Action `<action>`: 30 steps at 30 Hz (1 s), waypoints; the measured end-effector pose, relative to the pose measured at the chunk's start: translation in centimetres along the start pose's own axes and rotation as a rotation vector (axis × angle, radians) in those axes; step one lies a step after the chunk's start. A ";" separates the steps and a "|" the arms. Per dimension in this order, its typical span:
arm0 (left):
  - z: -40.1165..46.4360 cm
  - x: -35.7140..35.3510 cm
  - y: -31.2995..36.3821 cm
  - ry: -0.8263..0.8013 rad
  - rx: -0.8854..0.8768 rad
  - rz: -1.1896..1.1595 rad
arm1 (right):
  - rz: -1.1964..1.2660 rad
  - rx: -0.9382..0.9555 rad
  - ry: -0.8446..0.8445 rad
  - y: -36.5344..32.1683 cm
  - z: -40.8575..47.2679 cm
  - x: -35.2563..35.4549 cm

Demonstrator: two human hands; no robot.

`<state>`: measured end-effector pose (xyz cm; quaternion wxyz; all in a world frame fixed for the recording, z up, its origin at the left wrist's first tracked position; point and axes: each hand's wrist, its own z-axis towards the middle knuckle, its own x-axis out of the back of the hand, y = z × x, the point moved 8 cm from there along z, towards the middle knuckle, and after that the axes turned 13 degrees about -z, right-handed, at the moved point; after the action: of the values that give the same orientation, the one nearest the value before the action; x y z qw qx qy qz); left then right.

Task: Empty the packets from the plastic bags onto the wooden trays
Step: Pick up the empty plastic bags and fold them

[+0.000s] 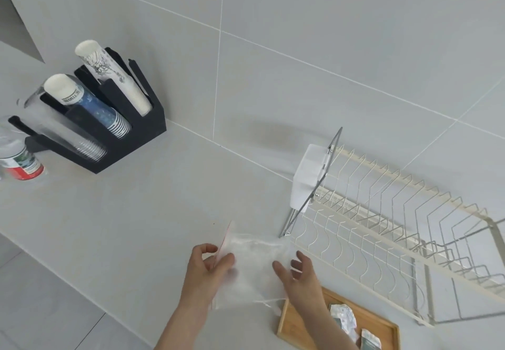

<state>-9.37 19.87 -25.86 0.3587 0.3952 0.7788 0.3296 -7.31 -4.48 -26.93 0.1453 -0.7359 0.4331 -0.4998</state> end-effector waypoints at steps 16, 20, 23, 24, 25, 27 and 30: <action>-3.5 -8.2 0.4 -0.399 -0.019 0.117 | 0.707 0.184 -0.106 0.0 -5.4 12.4; -4.1 -10.8 -0.2 -0.374 -0.062 0.118 | 0.612 0.017 -0.186 3.2 -7.0 11.8; -4.9 -12.8 -1.2 -0.437 -0.078 0.215 | 0.569 -0.063 -0.052 6.3 -7.5 13.4; -5.4 -13.5 -1.6 -0.467 -0.055 0.232 | 0.601 -0.070 0.001 7.0 -7.8 14.3; -5.8 -14.0 -2.3 -0.494 -0.029 0.248 | 0.626 -0.076 0.037 7.9 -7.9 15.1; -6.6 -15.2 -3.5 -0.519 -0.012 0.294 | 0.604 -0.099 0.054 9.4 -8.4 16.2; -7.4 -16.7 -4.9 -0.496 -0.039 0.338 | 0.583 -0.115 0.050 11.3 -9.4 17.4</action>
<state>-10.13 1.62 -20.86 0.4855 0.5810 0.5840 0.2927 -18.77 -22.61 -19.34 0.2302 -0.5748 0.6574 -0.4295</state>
